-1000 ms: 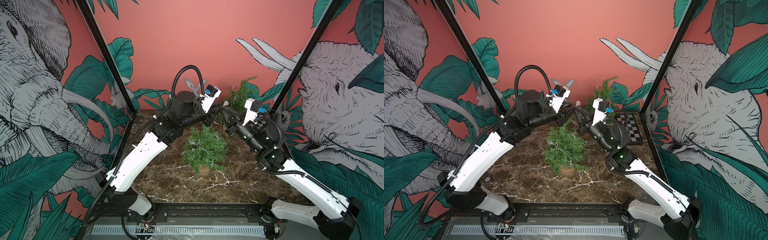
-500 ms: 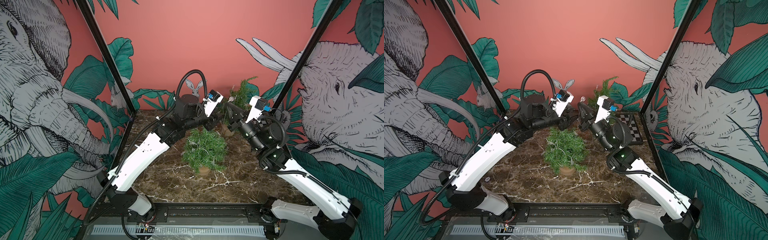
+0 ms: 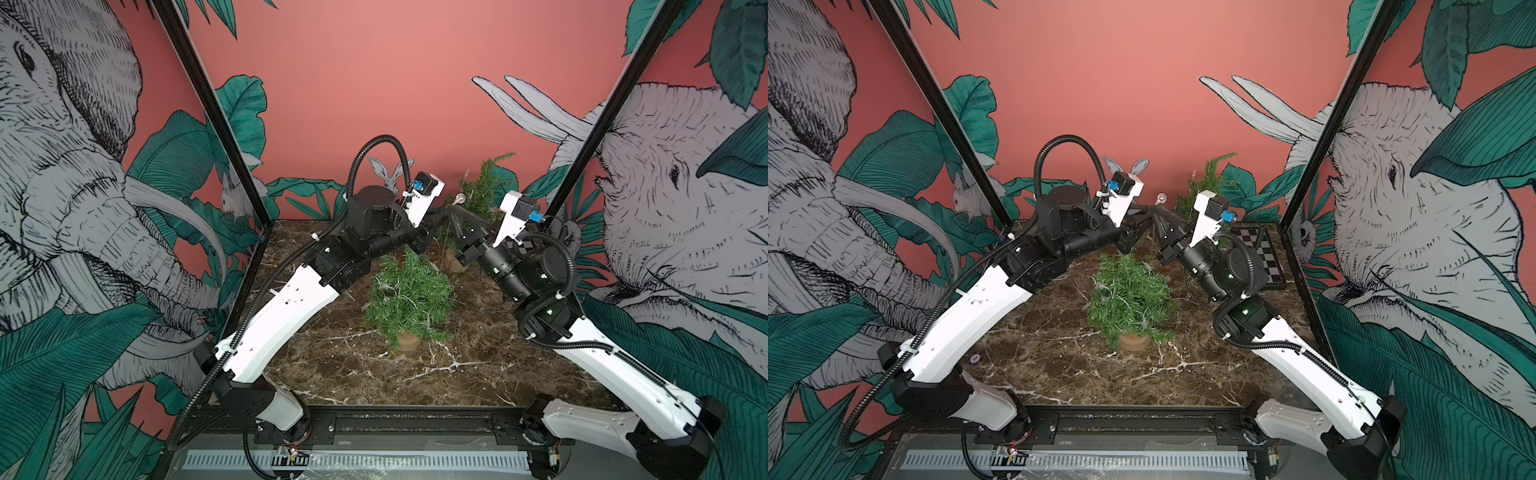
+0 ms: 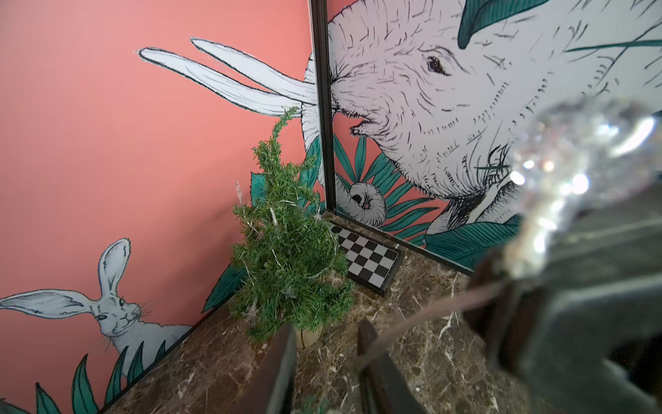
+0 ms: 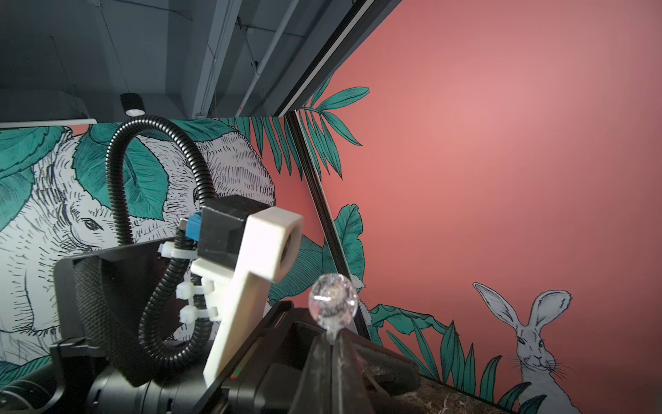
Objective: Wrap string light around the christmas tree
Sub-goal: Wrap the light string around the Christmas tree.
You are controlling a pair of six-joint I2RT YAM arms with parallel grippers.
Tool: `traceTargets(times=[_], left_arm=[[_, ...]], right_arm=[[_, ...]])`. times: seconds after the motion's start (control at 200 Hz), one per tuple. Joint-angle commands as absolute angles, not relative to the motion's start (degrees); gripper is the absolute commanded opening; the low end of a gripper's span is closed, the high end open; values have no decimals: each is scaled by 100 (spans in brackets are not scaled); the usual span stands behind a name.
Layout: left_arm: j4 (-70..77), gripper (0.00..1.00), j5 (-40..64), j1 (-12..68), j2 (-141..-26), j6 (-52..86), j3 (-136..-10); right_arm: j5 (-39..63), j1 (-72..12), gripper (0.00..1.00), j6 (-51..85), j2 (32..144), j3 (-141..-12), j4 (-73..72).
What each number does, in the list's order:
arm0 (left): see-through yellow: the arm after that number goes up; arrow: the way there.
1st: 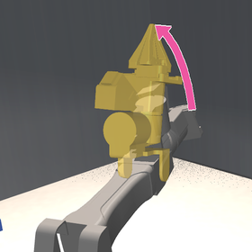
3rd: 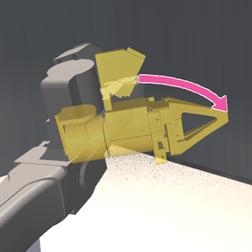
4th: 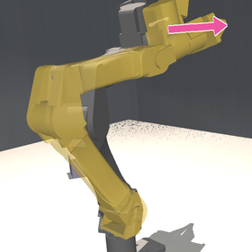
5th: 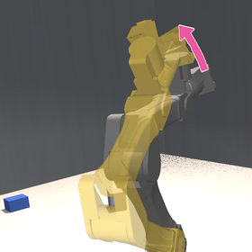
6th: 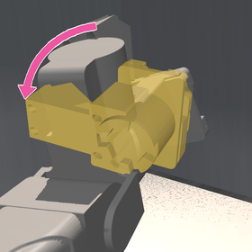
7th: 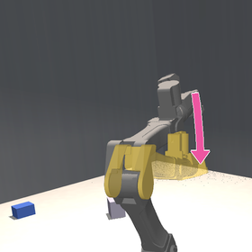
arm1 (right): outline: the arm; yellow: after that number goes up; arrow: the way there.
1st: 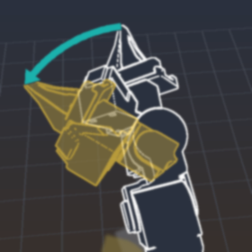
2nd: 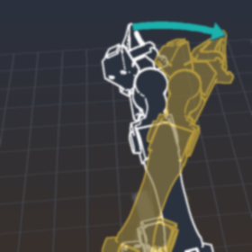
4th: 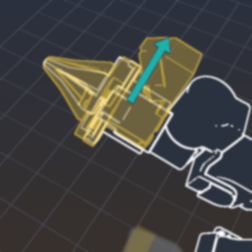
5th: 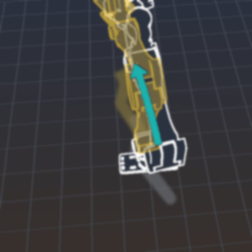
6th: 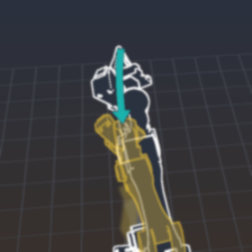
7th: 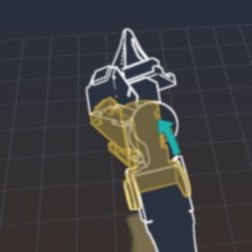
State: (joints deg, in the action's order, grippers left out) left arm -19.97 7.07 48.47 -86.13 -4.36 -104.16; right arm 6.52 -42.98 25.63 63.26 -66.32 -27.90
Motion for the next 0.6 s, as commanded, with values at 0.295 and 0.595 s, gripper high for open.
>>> traceTargets(times=[0.295, 0.595], left_arm=[[-1052, 0, 245, 4766, -7854, -610, -9498], [-646, 0, 1088, 4012, -7755, 111, -9250]], right_arm=[[1099, -4327, 12, 2909, 6398, -6748, -3362], [1595, -4478, 23, 2926, 6755, -6875, -3472]])
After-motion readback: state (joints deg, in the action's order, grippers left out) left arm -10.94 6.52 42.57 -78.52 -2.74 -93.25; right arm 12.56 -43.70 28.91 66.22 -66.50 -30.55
